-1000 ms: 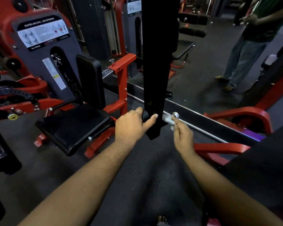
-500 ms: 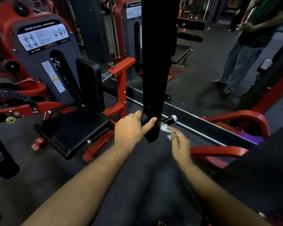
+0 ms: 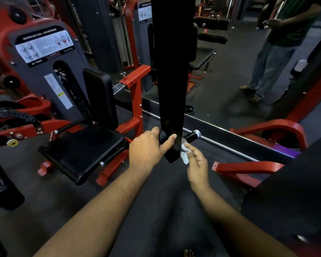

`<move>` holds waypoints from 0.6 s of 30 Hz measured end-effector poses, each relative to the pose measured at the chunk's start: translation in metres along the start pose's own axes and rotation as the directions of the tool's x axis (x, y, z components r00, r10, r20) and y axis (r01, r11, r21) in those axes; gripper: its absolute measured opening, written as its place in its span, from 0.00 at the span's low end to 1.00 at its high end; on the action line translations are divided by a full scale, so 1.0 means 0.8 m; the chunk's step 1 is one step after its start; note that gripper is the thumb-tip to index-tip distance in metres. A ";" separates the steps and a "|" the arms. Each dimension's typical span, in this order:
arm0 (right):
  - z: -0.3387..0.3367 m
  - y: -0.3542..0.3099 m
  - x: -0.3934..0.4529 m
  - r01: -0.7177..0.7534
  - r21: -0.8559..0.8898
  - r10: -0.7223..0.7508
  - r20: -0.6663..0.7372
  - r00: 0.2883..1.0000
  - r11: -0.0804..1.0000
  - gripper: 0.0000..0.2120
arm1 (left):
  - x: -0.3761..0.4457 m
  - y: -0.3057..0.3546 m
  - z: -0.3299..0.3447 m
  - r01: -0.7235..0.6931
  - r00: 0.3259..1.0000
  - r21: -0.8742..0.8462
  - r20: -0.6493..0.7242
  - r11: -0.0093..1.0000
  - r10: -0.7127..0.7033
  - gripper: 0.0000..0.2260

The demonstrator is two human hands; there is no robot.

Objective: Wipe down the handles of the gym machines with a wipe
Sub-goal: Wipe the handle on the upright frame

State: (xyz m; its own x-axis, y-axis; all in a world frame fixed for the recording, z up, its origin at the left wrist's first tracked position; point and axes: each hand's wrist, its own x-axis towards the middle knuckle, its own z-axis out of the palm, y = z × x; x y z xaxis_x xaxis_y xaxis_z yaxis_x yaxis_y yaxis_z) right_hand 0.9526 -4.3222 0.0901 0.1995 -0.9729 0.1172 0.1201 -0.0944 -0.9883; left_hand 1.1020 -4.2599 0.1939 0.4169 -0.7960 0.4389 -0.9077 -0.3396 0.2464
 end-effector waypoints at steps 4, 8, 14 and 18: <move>-0.020 0.004 0.054 -0.126 0.307 0.242 -0.374 0.896 0.943 0.16 | 0.001 0.003 0.002 -0.005 1.000 -0.015 0.000 1.000 0.005 0.28; 0.013 0.015 0.085 -0.246 0.489 0.436 -0.324 0.839 0.837 0.19 | 0.001 0.005 0.002 0.000 1.000 -0.025 0.014 1.000 0.000 0.28; 0.034 0.023 0.017 -0.350 0.535 0.477 -0.114 0.872 0.769 0.16 | 0.007 -0.004 0.002 -0.002 0.999 -0.018 0.048 1.000 0.003 0.27; -0.005 0.009 0.047 -0.131 0.339 0.261 -0.373 0.890 0.932 0.17 | 0.006 -0.003 -0.002 -0.059 0.995 -0.012 0.079 0.998 0.059 0.26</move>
State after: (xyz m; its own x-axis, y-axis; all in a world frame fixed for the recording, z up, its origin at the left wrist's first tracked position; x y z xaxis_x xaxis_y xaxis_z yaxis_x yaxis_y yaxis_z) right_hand 0.9572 -4.3603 0.0867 -0.1535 -0.9696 -0.1904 0.4156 0.1114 -0.9027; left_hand 1.1061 -4.2623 0.1967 0.3572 -0.8520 0.3827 -0.9300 -0.2865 0.2301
